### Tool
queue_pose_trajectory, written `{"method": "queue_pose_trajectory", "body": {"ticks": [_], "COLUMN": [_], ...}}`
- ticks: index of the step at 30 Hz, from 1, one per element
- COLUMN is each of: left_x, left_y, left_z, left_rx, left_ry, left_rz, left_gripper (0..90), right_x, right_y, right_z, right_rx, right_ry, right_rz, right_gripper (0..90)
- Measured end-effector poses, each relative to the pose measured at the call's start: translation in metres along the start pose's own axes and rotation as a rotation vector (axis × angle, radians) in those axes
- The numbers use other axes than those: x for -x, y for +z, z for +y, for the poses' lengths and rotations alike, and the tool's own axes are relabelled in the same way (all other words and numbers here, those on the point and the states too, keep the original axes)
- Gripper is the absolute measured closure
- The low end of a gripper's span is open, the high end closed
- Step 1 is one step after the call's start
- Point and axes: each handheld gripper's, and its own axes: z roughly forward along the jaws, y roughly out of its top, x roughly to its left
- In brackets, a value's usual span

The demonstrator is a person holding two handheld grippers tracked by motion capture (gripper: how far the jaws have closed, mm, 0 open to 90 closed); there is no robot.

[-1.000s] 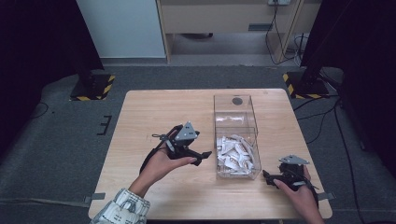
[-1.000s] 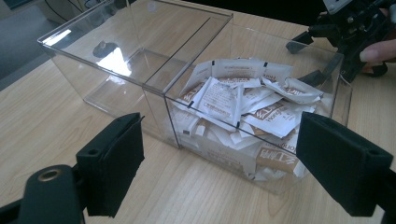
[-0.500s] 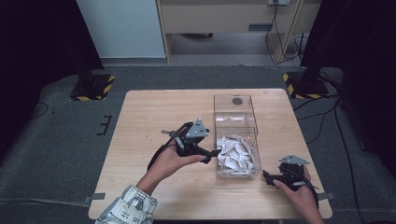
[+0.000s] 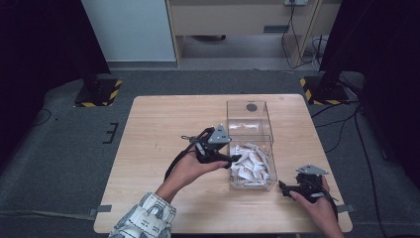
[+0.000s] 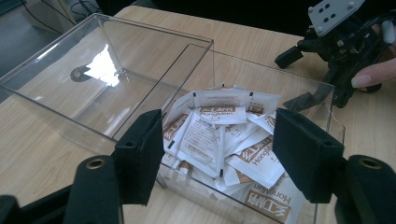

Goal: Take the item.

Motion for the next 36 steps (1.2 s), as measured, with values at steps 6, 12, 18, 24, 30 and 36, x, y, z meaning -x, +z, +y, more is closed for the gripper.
{"method": "queue_pose_trajectory", "body": {"ticks": [6,12,18,24,30,36], "left_x": [-0.003,0.000,0.004,0.006,0.006,0.005], "left_y": [0.017,0.033,0.045,0.056,0.063,0.065], "left_z": [0.004,0.004,0.005,0.004,0.001,0.000], "left_rx": [-0.025,-0.066,-0.102,-0.127,-0.144,-0.153], "left_ry": [-0.009,-0.009,-0.002,0.019,-0.007,0.001], "left_rz": [-0.026,-0.056,-0.063,-0.071,-0.052,-0.042], "left_gripper": [41.2,48.9,55.7,61.8,63.2,67.2], "right_x": [0.000,0.000,0.000,0.000,0.000,0.000], "right_y": [0.000,0.000,0.000,0.000,0.000,0.000], "right_z": [0.000,0.000,0.000,0.000,0.000,0.000], "right_rx": [0.000,0.000,0.000,0.000,0.000,0.000], "right_ry": [0.000,-0.001,-0.001,-0.002,-0.001,-0.002], "right_rz": [0.000,0.001,0.002,0.002,0.002,0.001], "right_gripper": [0.8,0.8,0.8,0.8,0.8,0.8]}}
